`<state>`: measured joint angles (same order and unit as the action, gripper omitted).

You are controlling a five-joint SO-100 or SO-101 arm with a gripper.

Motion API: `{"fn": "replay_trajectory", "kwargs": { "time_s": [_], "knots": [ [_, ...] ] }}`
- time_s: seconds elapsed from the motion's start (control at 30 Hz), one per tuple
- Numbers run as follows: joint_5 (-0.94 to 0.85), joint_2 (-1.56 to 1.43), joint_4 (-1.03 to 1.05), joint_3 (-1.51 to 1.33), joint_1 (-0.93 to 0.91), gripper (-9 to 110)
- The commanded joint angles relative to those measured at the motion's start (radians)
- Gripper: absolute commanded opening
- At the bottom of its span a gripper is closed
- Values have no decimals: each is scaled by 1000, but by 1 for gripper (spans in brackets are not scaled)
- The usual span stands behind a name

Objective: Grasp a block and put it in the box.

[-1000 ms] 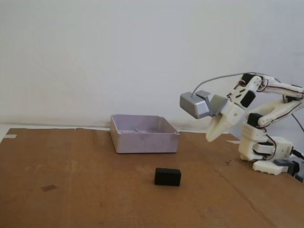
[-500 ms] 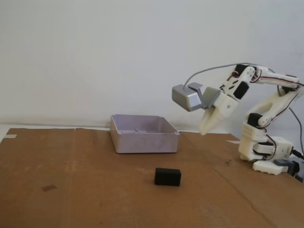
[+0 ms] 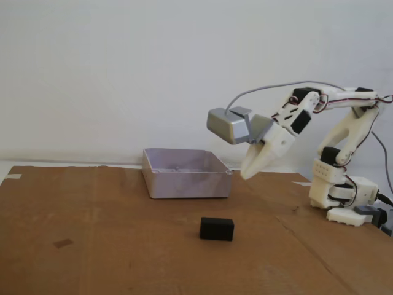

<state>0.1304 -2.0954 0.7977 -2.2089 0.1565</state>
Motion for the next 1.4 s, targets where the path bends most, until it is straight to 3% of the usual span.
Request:
{"fn": "replay_trajectory", "kwargs": {
  "time_s": [0.0,0.4,1.0,1.37],
  "knots": [
    [0,23,-44,152,18,1],
    [5,247,-44,344,67,1],
    [230,453,-44,506,143,1],
    [245,495,-44,534,135,1]
  ]
}}
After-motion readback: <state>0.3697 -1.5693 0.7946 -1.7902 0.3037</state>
